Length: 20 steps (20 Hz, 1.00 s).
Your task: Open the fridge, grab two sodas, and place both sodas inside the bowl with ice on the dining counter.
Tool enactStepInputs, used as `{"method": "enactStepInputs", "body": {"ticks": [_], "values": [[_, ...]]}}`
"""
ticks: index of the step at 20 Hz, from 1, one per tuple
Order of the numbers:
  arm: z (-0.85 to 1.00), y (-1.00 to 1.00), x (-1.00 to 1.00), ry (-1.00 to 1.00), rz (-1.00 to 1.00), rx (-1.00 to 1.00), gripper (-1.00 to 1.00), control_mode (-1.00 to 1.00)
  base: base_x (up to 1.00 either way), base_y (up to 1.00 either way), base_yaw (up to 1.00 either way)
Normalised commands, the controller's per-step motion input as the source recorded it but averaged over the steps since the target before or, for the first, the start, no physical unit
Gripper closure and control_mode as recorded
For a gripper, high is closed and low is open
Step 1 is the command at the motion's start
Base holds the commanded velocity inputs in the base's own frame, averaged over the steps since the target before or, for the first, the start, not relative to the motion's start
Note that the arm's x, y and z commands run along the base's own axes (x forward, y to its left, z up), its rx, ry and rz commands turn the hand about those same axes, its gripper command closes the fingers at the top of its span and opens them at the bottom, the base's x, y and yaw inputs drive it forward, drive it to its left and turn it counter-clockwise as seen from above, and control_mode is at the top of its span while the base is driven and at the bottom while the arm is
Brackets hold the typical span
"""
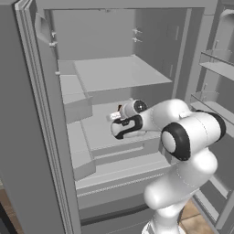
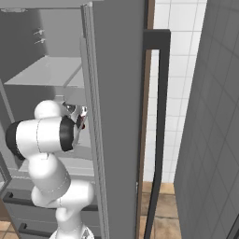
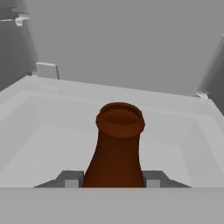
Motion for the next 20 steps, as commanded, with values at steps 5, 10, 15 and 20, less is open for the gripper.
{"method": "enactStepInputs", "body": {"ticks": [5, 10, 15, 20], "values": [[0.09, 0.02, -0.77, -0.04, 0.0, 0.0, 1.0, -1.0, 0.0, 0.0, 0.0], [0.68, 0.07, -0.86, -0.01, 0.0, -0.01, 1.0, -1.0, 0.0, 0.0, 0.0], [1.0, 0.0, -0.71, 0.14, -0.02, 0.0, 1.0, -1.0, 0.0, 0.0, 0.0], [1.0, -0.04, -0.68, 0.27, -0.07, 0.0, 1.0, -1.0, 0.0, 0.0, 0.0]]}}
